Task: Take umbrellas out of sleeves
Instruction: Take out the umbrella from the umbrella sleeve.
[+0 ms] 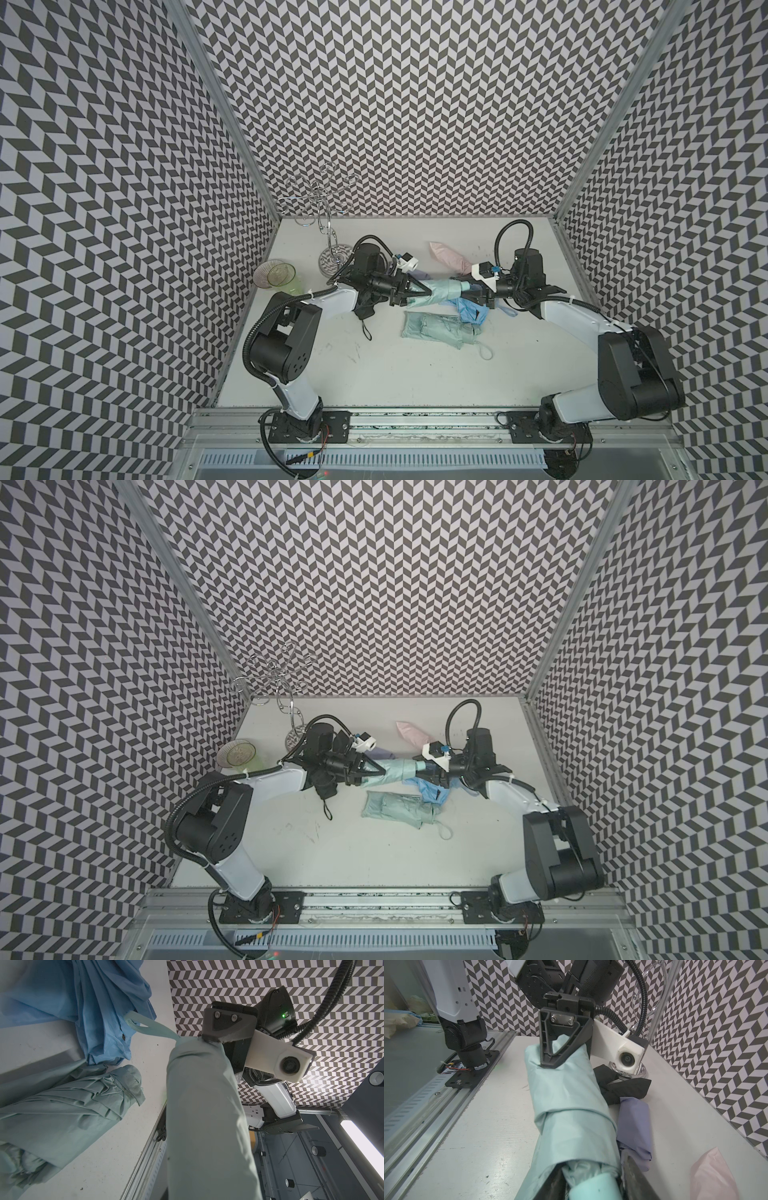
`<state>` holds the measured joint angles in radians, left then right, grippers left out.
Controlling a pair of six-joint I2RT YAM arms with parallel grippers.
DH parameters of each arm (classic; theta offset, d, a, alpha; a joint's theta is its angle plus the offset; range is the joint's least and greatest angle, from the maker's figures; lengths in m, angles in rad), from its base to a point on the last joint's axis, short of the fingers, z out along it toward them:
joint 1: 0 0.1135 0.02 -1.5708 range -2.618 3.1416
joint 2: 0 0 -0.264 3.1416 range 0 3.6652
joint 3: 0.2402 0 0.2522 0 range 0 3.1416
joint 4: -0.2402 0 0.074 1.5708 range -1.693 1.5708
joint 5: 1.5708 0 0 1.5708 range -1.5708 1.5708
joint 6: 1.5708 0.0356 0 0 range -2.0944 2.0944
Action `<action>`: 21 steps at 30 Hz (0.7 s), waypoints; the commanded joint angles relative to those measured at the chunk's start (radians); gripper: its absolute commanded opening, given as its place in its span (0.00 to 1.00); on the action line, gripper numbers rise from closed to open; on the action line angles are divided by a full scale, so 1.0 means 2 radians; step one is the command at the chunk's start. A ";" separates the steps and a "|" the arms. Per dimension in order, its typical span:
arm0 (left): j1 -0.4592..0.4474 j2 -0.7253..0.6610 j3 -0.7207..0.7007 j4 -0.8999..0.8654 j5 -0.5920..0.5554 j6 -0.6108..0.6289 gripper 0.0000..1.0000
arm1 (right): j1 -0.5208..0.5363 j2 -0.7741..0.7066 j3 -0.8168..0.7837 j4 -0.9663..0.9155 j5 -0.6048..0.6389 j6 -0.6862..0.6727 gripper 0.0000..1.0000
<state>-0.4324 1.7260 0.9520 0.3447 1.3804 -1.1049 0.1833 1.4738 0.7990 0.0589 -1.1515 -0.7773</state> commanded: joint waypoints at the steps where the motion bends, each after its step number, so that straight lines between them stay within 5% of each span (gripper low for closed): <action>1: -0.006 -0.009 0.022 0.037 0.025 0.008 0.00 | 0.006 0.017 0.013 -0.030 -0.021 -0.049 0.43; 6: -0.005 -0.010 0.021 0.033 0.024 0.011 0.00 | 0.007 0.020 0.017 -0.040 -0.018 -0.054 0.18; 11: 0.003 -0.009 0.021 0.014 0.017 0.025 0.00 | 0.007 0.008 0.014 -0.043 -0.007 -0.054 0.13; 13: 0.008 -0.006 0.027 -0.001 0.013 0.032 0.16 | 0.007 0.003 0.007 -0.024 -0.011 -0.031 0.09; 15: 0.012 0.000 0.039 -0.026 0.007 0.048 0.49 | 0.007 -0.001 0.001 -0.014 -0.018 -0.014 0.07; 17: 0.014 0.010 0.055 -0.061 0.004 0.075 0.69 | 0.007 -0.004 -0.001 -0.003 -0.021 0.010 0.05; 21: 0.023 0.021 0.080 -0.096 -0.005 0.100 0.85 | 0.007 -0.010 0.000 -0.013 -0.027 0.022 0.03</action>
<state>-0.4019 1.7554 1.0615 0.1955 1.3605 -0.9764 0.1913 1.4887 0.8066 0.0113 -1.1465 -0.7452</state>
